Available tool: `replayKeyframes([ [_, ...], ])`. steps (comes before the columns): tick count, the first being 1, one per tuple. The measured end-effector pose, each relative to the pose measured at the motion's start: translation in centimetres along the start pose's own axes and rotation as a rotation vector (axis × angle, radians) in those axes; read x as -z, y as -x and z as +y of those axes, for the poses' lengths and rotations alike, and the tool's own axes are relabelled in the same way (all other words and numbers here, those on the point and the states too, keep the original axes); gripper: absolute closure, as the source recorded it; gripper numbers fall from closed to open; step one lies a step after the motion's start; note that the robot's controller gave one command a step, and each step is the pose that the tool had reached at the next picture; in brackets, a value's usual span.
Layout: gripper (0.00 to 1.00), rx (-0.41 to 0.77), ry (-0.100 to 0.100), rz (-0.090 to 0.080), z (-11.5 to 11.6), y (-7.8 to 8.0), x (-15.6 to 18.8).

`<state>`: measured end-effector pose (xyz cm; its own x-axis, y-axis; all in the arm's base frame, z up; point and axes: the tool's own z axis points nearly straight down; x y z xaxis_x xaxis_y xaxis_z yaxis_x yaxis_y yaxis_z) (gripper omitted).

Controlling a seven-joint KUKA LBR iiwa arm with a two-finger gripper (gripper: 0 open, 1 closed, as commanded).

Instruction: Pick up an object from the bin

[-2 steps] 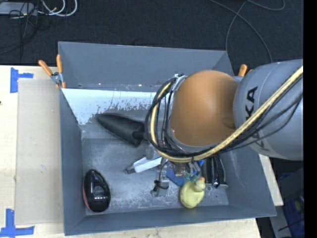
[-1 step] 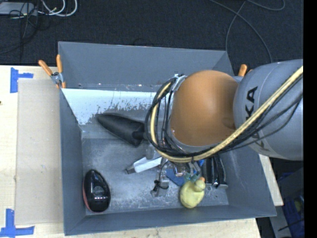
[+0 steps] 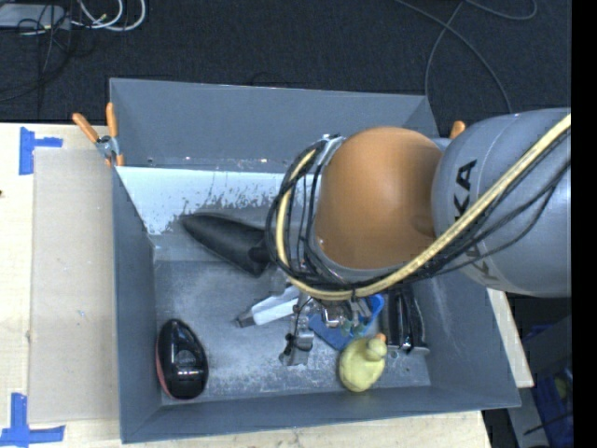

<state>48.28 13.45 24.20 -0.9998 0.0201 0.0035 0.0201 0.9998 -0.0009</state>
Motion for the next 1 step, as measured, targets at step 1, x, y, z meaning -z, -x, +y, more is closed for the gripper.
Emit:
replayKeyframes([
  [1,0.0,0.127,0.001,0.001,-2.94,0.14,0.81],
])
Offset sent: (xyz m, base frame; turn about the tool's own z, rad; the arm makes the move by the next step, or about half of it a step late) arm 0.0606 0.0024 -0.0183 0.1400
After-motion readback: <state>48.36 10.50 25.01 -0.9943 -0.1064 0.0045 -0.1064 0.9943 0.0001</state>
